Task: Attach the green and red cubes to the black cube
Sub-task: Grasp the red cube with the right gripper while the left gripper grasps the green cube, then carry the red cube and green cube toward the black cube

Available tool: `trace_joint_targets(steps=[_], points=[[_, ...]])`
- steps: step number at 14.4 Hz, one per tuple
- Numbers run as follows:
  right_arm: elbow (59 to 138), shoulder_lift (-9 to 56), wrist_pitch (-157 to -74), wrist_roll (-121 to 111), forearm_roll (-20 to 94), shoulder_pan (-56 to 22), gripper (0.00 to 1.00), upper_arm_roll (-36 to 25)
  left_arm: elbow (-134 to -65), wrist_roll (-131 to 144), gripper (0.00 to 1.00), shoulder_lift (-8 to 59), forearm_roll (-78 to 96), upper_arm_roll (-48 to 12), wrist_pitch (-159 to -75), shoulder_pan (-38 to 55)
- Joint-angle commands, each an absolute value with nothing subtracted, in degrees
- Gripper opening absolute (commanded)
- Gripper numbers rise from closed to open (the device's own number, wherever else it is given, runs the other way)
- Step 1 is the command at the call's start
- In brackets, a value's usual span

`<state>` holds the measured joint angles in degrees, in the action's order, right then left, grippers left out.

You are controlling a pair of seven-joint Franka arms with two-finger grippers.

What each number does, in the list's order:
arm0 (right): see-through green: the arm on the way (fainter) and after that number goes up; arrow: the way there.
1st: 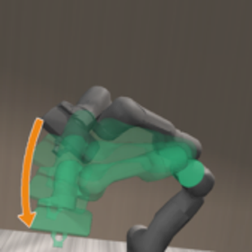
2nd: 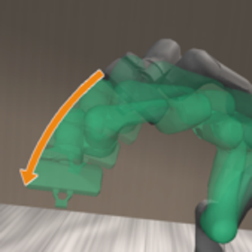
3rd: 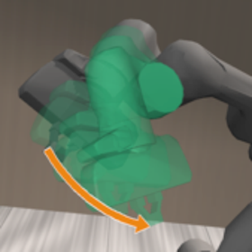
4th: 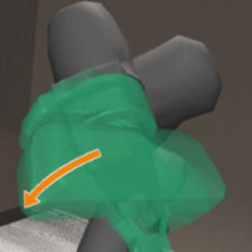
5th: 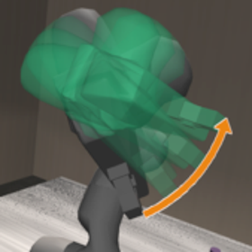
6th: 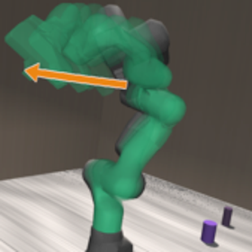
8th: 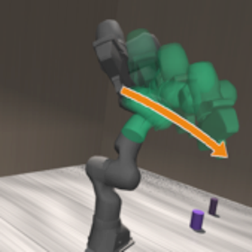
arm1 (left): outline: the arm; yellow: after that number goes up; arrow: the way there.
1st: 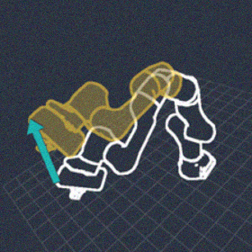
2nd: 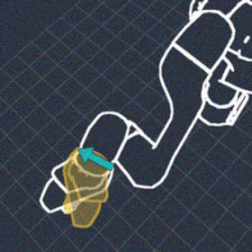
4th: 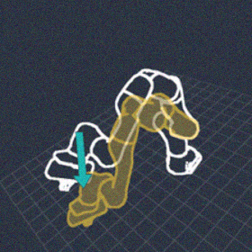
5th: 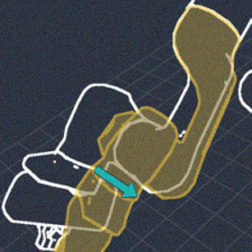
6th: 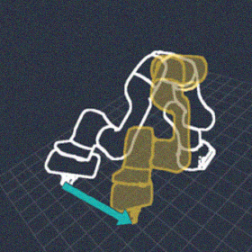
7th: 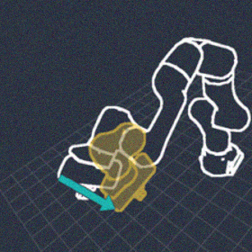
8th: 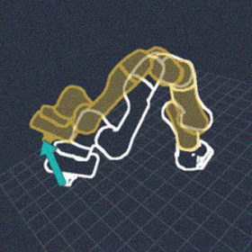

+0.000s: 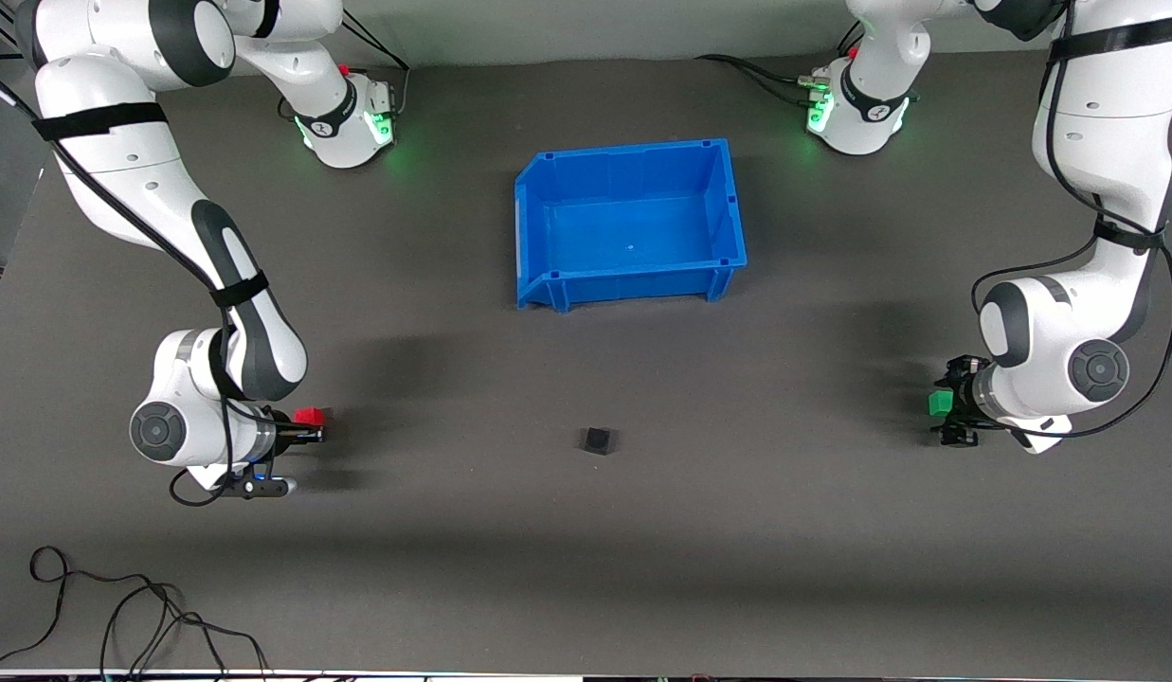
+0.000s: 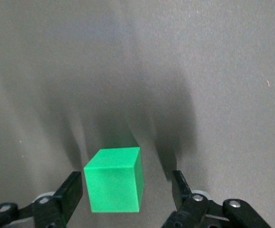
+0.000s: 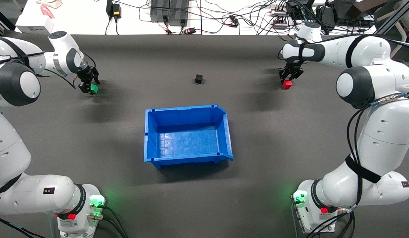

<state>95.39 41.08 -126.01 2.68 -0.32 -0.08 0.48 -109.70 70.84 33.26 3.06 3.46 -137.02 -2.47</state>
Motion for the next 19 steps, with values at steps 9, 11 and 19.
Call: trace_joint_targets(steps=[9,11,19], points=[[91.06,38.58,-121.55,30.19,22.32,0.09,0.07,0.44,-110.39,70.58,0.62,32.26,2.55,4.13,-137.72,-4.04],[89.22,39.11,-121.55,40.29,23.02,-0.61,0.0,0.96,-110.3,71.28,0.55,32.34,2.55,4.04,-137.72,-3.61],[82.36,42.54,-121.9,66.17,29.79,-6.67,0.0,2.29,-105.05,71.98,0.0,28.92,2.64,3.78,-127.75,-2.29]])
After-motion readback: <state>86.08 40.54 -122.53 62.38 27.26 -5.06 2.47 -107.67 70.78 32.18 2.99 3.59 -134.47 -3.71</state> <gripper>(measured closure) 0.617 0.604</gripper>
